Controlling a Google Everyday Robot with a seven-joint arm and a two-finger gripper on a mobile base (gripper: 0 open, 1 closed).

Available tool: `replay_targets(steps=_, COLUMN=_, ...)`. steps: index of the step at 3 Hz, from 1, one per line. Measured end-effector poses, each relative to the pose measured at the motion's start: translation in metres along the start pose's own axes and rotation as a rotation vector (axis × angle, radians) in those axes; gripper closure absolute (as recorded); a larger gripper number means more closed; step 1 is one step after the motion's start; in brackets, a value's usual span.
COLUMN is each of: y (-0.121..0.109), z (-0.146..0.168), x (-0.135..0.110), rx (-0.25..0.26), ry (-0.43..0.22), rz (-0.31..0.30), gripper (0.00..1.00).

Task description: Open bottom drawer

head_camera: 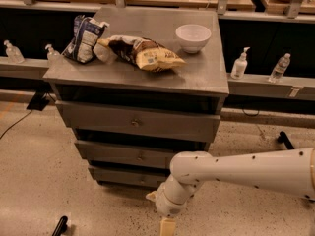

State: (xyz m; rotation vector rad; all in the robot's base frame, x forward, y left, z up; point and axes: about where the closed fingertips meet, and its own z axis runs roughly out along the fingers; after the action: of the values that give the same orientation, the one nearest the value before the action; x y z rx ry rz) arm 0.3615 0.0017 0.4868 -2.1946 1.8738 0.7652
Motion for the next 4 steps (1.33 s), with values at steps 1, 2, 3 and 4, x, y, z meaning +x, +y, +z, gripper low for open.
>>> replay_targets(steps=1, y=-0.03, z=0.055, x=0.0, rx=0.007, ry=0.009, rz=0.0, gripper=0.0)
replay_targets(steps=2, y=-0.031, z=0.064, x=-0.016, rx=-0.014, ry=0.022, rz=-0.017, gripper=0.0)
replay_targets(steps=3, y=-0.048, z=0.068, x=-0.011, rx=0.003, ry=-0.002, rz=-0.004, gripper=0.0)
replay_targets(steps=4, y=-0.095, z=0.087, x=-0.021, rx=0.136, ry=-0.194, rz=-0.024, gripper=0.0)
